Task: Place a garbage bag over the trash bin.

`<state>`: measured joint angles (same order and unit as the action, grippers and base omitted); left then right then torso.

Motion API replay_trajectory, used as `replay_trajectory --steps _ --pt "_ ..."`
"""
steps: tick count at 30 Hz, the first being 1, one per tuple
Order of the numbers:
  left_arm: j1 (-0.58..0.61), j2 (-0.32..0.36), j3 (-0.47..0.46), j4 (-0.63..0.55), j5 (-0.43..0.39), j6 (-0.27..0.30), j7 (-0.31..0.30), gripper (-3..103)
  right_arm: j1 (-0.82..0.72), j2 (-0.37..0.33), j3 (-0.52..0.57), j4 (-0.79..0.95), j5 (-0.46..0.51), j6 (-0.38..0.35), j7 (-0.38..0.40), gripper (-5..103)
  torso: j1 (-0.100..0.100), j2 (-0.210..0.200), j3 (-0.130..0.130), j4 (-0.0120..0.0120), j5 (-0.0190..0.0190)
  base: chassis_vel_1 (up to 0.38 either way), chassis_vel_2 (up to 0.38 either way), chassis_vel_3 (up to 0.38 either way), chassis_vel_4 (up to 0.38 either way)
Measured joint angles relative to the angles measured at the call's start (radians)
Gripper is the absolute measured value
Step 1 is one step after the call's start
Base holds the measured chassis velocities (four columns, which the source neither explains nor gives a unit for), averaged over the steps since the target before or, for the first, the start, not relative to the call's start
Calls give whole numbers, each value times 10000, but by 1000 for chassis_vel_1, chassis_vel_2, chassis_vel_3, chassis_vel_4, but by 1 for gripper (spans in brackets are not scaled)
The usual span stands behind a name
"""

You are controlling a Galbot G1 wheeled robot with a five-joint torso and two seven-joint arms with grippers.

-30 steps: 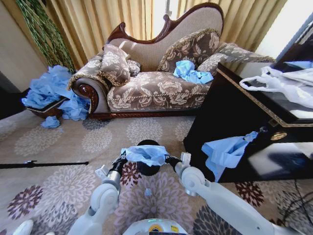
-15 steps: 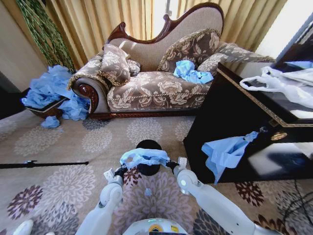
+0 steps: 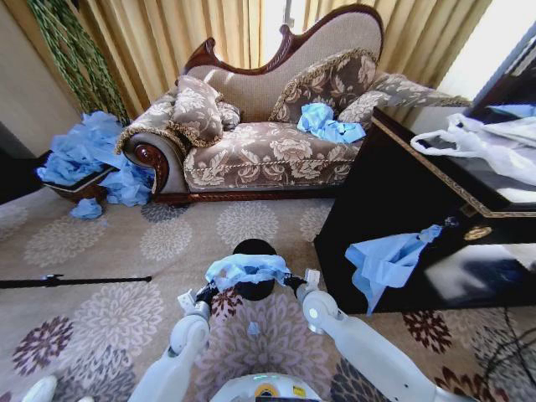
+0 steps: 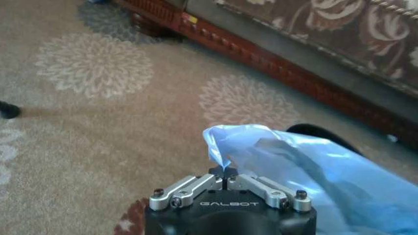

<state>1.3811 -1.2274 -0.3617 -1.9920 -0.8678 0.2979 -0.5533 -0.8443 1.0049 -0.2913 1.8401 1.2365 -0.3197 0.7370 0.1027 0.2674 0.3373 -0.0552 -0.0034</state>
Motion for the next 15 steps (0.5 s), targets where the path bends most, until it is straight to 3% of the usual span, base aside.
replay_trajectory --steps 6,15 --pt "312 54 43 -966 -599 740 -925 0 -285 -24 51 569 810 -141 657 0 0 0 0 0 0 0 0 0 0" --pt "428 -51 134 -828 -1295 1581 -1884 0 -540 91 250 -47 793 -353 727 0 0 -1 0 0 0 0 0 0 0"
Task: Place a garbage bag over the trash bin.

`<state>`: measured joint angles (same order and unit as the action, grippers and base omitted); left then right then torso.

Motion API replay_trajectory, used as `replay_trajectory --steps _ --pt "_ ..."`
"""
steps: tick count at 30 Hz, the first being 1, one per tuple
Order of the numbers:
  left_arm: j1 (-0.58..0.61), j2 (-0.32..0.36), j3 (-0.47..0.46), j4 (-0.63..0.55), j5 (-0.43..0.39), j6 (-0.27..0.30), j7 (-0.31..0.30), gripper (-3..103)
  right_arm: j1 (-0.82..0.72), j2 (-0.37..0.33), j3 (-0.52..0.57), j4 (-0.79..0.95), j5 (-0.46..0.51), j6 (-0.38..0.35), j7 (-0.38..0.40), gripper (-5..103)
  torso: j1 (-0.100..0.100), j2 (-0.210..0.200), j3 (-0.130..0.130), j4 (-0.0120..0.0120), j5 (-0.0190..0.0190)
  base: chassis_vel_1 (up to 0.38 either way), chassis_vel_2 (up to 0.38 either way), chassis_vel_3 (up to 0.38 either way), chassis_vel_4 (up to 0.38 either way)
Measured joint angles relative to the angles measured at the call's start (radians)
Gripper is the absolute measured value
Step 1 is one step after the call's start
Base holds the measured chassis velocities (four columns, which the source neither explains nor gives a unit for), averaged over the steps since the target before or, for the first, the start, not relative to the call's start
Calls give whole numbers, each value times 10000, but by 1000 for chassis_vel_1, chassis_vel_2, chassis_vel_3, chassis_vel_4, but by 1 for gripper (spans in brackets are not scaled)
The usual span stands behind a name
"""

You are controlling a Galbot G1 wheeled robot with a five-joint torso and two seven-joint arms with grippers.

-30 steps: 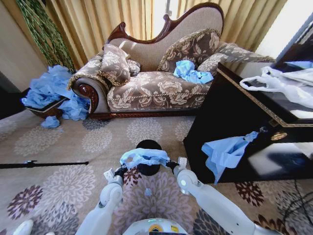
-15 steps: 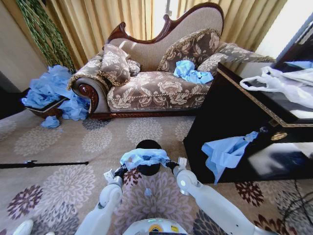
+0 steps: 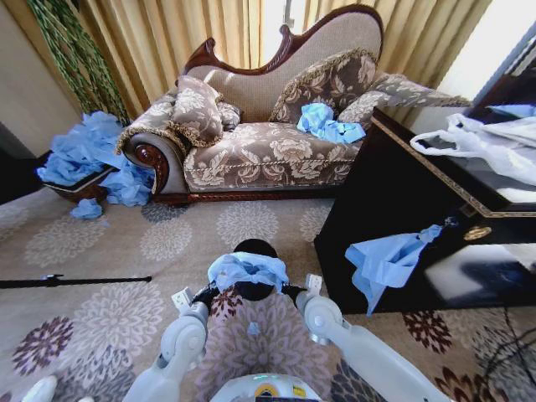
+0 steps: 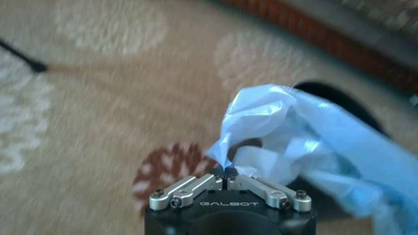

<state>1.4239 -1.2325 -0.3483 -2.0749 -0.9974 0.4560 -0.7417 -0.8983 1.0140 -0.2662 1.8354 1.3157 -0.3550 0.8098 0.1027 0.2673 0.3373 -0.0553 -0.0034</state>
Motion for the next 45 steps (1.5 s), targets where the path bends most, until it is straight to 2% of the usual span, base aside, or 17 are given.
replay_trajectory --steps 8,13,26,33,40,45 --pt "-199 14 -26 530 -807 738 -540 0 -46 240 236 -969 -80 -150 2 0 0 0 0 0 0 0 0 0 0" --pt "-234 156 -96 387 -908 885 -610 0 -54 171 344 -988 -55 -205 67 0 0 0 0 1 0 0 0 0 0" --pt "-667 866 -345 -911 -836 643 -606 0 659 -303 104 788 932 -70 889 0 0 0 0 1 0 0 0 0 0" --pt "-586 1296 -647 -1981 -1225 532 -1026 0 778 -805 323 1377 1026 -23 908 0 0 0 1 1 -1 0 0 0 0" --pt "-640 1533 -943 -2411 -1170 370 -1108 0 621 -1232 539 1788 906 98 704 0 1 0 1 0 -1 0 0 0 0" --pt "-527 1766 -1111 -3165 -1260 347 -1239 0 388 -1498 870 2292 973 104 682 0 1 0 0 1 0 0 0 0 0"
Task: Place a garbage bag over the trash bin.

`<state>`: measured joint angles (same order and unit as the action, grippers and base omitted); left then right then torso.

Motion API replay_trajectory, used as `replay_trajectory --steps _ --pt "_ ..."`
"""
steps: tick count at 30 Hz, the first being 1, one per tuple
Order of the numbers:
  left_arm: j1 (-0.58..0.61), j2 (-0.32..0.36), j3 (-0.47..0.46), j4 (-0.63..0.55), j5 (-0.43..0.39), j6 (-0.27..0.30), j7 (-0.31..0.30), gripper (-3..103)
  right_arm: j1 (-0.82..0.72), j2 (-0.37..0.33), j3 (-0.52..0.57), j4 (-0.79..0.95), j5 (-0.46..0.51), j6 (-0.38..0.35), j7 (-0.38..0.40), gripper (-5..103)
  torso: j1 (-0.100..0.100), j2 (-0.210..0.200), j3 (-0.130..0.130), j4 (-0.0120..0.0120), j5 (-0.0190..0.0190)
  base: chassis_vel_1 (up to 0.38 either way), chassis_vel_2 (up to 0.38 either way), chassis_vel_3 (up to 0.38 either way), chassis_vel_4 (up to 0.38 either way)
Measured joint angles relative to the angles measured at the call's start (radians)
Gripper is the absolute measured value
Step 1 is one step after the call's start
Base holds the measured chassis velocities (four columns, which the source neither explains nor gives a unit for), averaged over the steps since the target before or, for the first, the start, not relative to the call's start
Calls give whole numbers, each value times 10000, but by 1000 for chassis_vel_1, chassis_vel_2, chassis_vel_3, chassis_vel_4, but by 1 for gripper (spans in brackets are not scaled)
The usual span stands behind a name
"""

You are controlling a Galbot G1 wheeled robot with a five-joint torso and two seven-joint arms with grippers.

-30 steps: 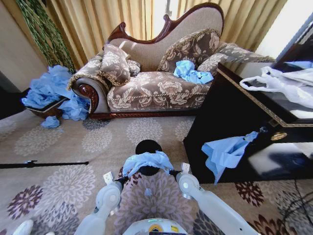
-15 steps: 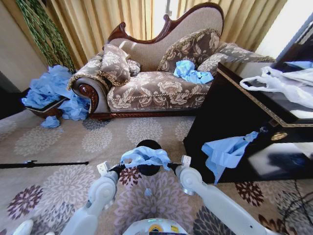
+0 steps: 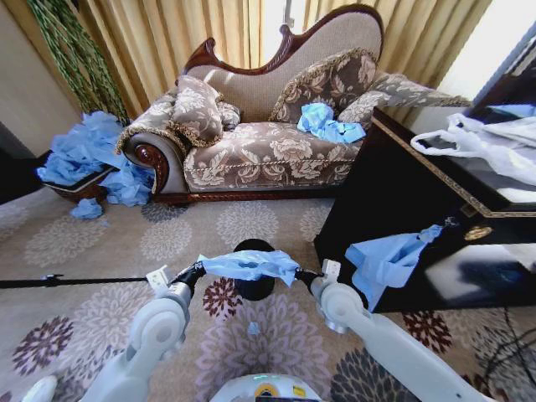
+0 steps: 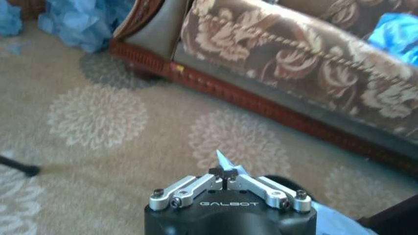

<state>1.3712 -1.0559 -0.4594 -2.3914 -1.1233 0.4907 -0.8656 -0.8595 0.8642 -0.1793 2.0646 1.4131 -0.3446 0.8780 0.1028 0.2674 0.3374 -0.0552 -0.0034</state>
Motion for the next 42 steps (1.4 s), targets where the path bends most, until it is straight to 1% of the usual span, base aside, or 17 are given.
replay_trajectory --steps 4,7,11,15,16,17,19,20,22,23,25,26,30,33,35,38,42 --pt "156 153 -238 -517 -355 135 -169 0 -274 -254 217 232 40 -81 -86 0 -1 0 0 -2 1 0 0 0 0" --pt "280 145 -293 -544 -396 203 -221 0 -525 -300 328 206 6 -163 -218 0 -1 0 0 -1 0 0 0 0 0" --pt "418 -105 -157 -87 -318 231 -305 0 -860 -69 299 -131 -216 -236 -377 0 -1 0 -1 -1 -2 0 0 0 0" --pt "484 -431 81 712 -323 259 -391 0 -1092 417 122 -773 -667 -256 -556 0 -1 0 -1 -1 1 0 0 0 0" --pt "491 -557 156 1121 -358 267 -407 0 -1143 581 63 -1061 -920 -253 -675 0 -1 0 -1 0 0 0 0 0 0" --pt "491 -557 156 1121 -358 267 -407 0 -1143 581 63 -1061 -920 -253 -675 0 -1 0 -1 0 0 0 0 0 0" --pt "483 -714 236 1764 -388 272 -405 0 -1182 772 10 -1439 -1158 -249 -836 0 -1 0 0 -2 -1 0 0 0 0" --pt "456 -853 281 2510 -328 261 -301 0 -1180 950 -4 -1817 -1263 -254 -925 0 -1 0 0 -1 -3 0 0 0 0" --pt "334 -1018 318 3452 -127 176 -119 0 -1077 1224 -15 -2477 -1416 -259 -1086 0 0 0 0 -1 -3 0 0 0 0" --pt "334 -1018 318 3452 -127 176 -119 0 -1077 1224 -15 -2477 -1416 -259 -1086 0 0 0 0 -1 -3 0 0 0 0" --pt "138 -1148 417 4311 281 -109 241 0 -873 1568 -57 -3191 -1765 -211 -1440 0 0 0 0 -2 -1 0 0 0 0" --pt "138 -1148 417 4311 281 -109 241 0 -873 1568 -57 -3191 -1765 -211 -1440 0 0 0 0 -2 -1 0 0 0 0" --pt "-324 -1335 645 5261 810 -552 859 0 -374 2229 -112 -4283 -2312 145 -2023 0 0 0 0 -1 1 0 0 0 0" --pt "-481 -1421 729 5354 917 -614 1000 0 -176 2398 -131 -4538 -2469 295 -2201 0 0 0 1 0 -3 0 0 0 0" --pt "-602 -1478 835 5160 1065 -621 1183 0 142 2543 -149 -4704 -2639 424 -2348 0 0 0 1 -1 -1 0 0 0 0" --pt "-597 -1464 862 4908 1260 -619 1296 0 268 2530 -149 -4650 -2658 431 -2343 0 0 0 1 0 -1 0 0 0 0" --pt "-525 -1304 832 4422 1607 -595 1580 0 424 2320 -131 -4336 -2679 426 -2312 0 0 0 1 -1 -1 0 0 0 0"
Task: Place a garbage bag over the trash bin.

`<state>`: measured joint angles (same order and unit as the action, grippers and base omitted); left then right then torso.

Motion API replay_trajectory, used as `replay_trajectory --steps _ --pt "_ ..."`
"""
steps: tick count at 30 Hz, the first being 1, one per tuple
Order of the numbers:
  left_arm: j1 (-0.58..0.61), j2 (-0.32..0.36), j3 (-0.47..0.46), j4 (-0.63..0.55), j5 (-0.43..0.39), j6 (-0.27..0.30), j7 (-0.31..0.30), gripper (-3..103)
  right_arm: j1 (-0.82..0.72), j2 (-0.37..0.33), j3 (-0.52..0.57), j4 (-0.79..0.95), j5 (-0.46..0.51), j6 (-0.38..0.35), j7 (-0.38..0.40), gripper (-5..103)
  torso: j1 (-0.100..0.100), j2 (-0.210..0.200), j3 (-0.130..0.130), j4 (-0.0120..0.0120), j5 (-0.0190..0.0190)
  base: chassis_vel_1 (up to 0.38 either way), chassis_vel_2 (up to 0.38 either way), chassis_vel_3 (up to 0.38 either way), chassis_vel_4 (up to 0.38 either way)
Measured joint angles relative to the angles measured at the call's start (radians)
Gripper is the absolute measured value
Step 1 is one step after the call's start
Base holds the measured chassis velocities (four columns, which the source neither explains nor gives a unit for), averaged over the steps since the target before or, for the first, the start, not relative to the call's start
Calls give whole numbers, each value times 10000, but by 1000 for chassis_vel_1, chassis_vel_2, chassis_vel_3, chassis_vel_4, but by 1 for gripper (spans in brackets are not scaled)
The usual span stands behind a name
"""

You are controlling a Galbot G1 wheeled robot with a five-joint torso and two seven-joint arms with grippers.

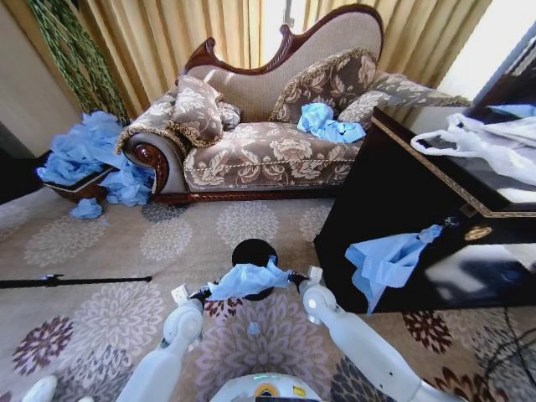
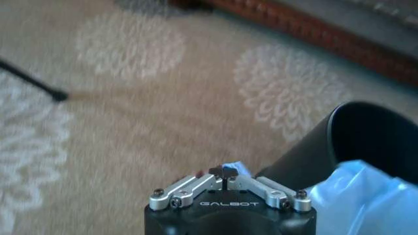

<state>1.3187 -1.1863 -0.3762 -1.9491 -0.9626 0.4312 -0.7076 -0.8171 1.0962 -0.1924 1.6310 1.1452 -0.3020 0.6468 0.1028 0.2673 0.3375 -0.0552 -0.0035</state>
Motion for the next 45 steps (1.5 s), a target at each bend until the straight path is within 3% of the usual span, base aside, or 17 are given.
replay_trajectory --steps 6,14,21,24,28,30,35,45 --pt "-104 187 -154 -269 187 -27 255 0 521 -105 36 -231 -49 -14 -231 0 0 0 0 -1 0 0 0 0 0" --pt "-543 196 -228 195 180 -275 488 0 1456 368 -269 -1207 -186 32 -551 0 0 0 0 1 0 0 0 0 0" --pt "-746 197 -388 466 282 -388 689 0 1494 415 -366 -1079 -198 17 -521 0 1 0 0 0 -1 0 0 0 0" --pt "-507 245 -510 350 674 -512 1179 0 1283 256 -367 -807 -198 8 -503 0 0 0 0 2 1 0 0 0 0" --pt "61 239 -526 62 2279 -978 2321 0 696 -173 -246 -253 -229 -14 -508 0 0 0 -1 3 2 0 0 0 0" --pt "191 196 -491 6 2790 -1142 2561 0 372 -338 -145 -8 -241 -30 -508 0 -1 0 -2 2 0 0 0 0 0" --pt "284 137 -436 -65 3150 -1232 2688 0 -298 -679 105 456 -243 -88 -527 0 -1 0 -2 -3 0 0 0 0 0" --pt "134 227 -426 -346 2813 -1167 2550 0 -372 -713 497 1063 -103 -119 -397 0 -1 0 -2 1 0 0 0 0 0"
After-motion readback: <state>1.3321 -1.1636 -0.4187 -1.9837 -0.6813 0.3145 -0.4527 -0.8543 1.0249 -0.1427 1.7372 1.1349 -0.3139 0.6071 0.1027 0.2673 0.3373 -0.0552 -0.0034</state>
